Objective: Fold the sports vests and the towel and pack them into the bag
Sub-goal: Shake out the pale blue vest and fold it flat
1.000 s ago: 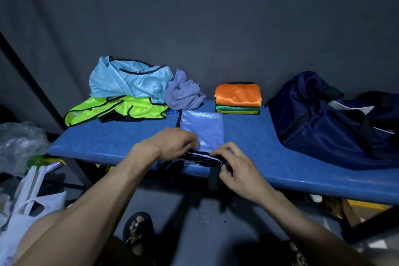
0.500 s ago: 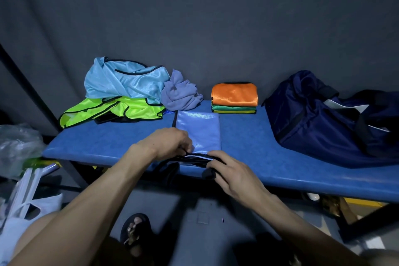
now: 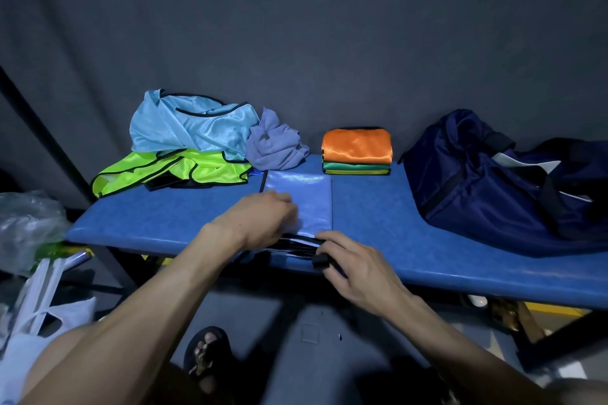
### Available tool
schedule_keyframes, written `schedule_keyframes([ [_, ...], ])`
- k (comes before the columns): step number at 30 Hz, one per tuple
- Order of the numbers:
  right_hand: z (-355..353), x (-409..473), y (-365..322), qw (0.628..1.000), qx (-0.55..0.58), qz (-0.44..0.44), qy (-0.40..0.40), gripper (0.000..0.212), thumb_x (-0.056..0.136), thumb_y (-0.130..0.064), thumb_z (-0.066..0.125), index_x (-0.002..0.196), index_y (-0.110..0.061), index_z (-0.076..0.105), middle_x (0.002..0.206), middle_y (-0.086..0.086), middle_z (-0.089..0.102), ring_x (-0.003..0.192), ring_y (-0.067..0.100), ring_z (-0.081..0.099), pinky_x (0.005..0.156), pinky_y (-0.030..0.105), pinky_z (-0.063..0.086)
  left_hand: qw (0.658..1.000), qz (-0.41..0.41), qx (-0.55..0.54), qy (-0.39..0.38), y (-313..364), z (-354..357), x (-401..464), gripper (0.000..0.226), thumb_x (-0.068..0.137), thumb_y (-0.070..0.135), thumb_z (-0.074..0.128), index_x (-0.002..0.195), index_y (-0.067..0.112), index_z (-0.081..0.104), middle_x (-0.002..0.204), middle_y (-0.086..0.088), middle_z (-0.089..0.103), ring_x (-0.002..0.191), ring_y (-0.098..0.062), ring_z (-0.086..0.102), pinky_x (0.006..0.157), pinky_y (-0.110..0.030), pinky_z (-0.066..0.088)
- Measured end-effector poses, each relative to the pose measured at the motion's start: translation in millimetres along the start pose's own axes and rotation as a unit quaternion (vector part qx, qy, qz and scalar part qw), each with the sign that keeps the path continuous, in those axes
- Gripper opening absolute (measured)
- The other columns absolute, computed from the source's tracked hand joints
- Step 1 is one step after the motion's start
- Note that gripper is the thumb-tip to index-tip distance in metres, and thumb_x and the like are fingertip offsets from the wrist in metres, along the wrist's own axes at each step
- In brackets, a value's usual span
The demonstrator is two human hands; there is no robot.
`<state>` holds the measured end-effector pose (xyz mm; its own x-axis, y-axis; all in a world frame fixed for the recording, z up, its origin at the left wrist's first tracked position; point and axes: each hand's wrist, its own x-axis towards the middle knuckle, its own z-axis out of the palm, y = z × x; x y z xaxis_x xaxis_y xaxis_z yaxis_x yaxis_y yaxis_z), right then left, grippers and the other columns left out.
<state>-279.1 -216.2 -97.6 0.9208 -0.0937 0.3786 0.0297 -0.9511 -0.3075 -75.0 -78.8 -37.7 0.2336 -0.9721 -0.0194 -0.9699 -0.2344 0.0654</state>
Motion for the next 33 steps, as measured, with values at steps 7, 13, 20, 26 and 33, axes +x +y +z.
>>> schedule_keyframes([
  [7,0,4,-3,0.998,0.04,0.037,-0.02,0.026,0.099,-0.037,0.044,0.119,-0.027,0.058,0.117,-0.013,0.063,0.098,0.021,0.065,0.075,0.042,0.053,0.987,0.056,-0.15,-0.014,18,20,-1,0.04,0.088,0.021,0.041,0.115,0.018,0.07,0.111,-0.002,0.068,0.103,-0.022,0.063,0.09,-0.035,0.048],
  [13,-1,31,-9,0.973,0.124,0.194,-0.014,0.046,0.096,-0.049,0.034,0.108,-0.015,0.063,0.104,-0.001,0.066,0.097,0.021,0.06,0.086,0.042,0.048,0.98,0.045,-0.194,-0.007,12,29,-6,0.036,0.088,0.025,0.042,0.104,0.013,0.071,0.112,0.0,0.065,0.102,-0.018,0.061,0.095,-0.034,0.047],
  [20,6,72,-1,0.923,0.123,0.358,-0.071,0.033,0.097,-0.023,0.054,0.067,-0.015,0.041,0.079,0.005,0.052,0.08,0.028,0.051,0.069,0.037,0.04,0.985,0.051,-0.163,-0.028,5,33,-1,0.037,0.092,0.029,0.039,0.105,0.016,0.071,0.118,0.003,0.06,0.104,-0.018,0.05,0.095,-0.032,0.04],
  [26,12,78,3,0.934,0.077,0.346,-0.044,0.029,0.082,-0.02,0.074,0.088,-0.021,0.046,0.09,0.0,0.057,0.085,0.025,0.056,0.07,0.036,0.045,0.98,0.078,-0.181,-0.019,-1,37,5,0.031,0.096,0.024,0.046,0.107,0.014,0.073,0.117,-0.001,0.061,0.102,-0.02,0.048,0.091,-0.02,0.029],
  [33,9,78,4,0.965,-0.008,0.254,-0.069,0.012,0.085,-0.02,0.067,0.076,-0.026,0.063,0.077,-0.005,0.067,0.083,0.026,0.063,0.07,0.036,0.051,0.972,0.068,-0.227,-0.013,-5,28,0,0.036,0.094,0.02,0.045,0.117,0.015,0.072,0.12,0.001,0.066,0.107,-0.013,0.055,0.099,-0.022,0.038],
])
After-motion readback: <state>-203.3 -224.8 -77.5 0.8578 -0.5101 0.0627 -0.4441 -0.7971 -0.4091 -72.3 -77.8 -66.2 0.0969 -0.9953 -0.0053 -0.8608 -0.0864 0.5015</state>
